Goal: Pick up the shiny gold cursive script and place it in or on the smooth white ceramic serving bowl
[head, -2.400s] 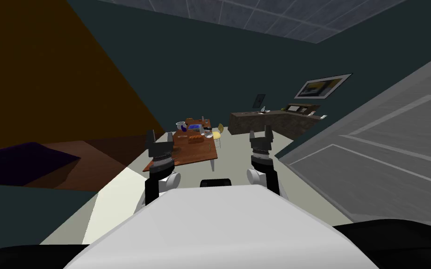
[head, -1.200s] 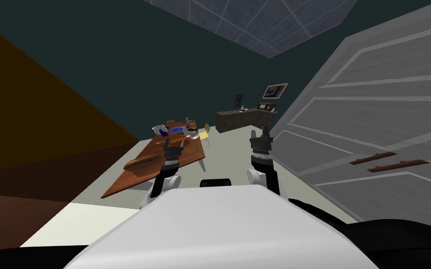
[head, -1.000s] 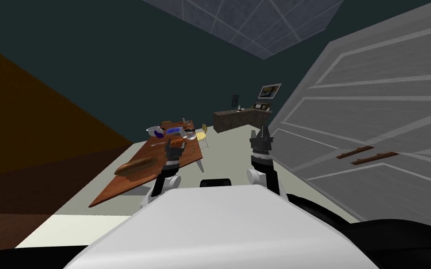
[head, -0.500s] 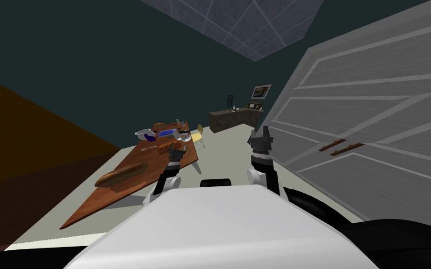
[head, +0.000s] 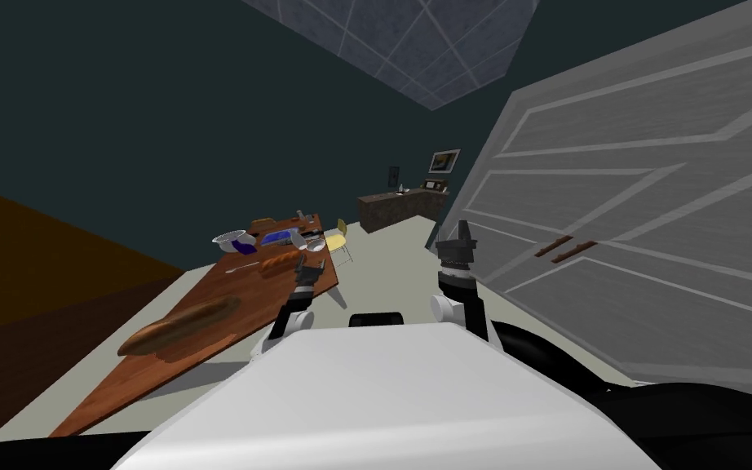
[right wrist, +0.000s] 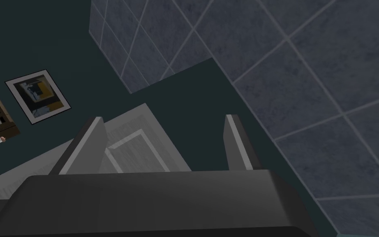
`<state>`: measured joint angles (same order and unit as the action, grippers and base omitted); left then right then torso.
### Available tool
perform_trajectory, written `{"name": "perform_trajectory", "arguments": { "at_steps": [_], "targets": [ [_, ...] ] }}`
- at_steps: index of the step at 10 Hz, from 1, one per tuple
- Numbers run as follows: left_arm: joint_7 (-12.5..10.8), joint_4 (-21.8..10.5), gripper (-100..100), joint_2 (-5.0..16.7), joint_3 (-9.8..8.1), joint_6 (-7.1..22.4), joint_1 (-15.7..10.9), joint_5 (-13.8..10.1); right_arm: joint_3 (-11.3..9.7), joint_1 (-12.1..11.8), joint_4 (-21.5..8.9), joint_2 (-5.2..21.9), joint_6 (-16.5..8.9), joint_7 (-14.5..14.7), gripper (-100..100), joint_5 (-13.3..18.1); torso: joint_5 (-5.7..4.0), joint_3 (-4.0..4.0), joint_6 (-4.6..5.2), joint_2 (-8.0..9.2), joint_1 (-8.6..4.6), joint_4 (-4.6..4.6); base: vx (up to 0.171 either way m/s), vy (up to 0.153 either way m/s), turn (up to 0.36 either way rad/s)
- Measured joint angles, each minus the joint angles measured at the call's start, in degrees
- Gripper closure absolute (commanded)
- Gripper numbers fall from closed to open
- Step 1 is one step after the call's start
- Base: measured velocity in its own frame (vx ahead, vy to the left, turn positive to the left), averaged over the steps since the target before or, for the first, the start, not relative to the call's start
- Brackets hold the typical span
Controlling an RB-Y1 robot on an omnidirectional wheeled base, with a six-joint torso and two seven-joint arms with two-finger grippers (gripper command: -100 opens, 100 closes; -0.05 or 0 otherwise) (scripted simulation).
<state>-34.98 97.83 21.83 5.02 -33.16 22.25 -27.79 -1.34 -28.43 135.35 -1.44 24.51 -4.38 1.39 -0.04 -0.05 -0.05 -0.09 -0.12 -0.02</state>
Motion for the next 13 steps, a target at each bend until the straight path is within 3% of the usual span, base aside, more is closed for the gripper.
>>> {"name": "perform_trajectory", "arguments": {
  "at_steps": [3, 10, 13],
  "targets": [
    [-5.6, -6.2, -100, 1.4, 0.62, -0.1, -0.8, -4.4, 0.0, 0.0, 0.0, 0.0, 0.0, 0.0, 0, 0.0, 0.01, -0.10, 0.02, -0.18, 0.03, -0.03, 0.086, -0.035, -0.119],
    [-15.4, -18.2, -100, 1.9, 1.56, -0.6, -3.0, -10.8, 0.0, 0.0, 0.0, 0.0, 0.0, 0.0, 0, 0.0, 0.03, -0.05, 0.00, -0.10, 0.13, -0.02, 0.063, -0.011, -0.051],
    [-18.9, -21.6, -100, 1.9, 1.40, -0.2, -3.2, -13.1, 0.0, 0.0, 0.0, 0.0, 0.0, 0.0, 0, 0.0, 0.04, -0.04, -0.02, -0.06, 0.19, -0.02, 0.073, 0.010, -0.013]
  ]
}}
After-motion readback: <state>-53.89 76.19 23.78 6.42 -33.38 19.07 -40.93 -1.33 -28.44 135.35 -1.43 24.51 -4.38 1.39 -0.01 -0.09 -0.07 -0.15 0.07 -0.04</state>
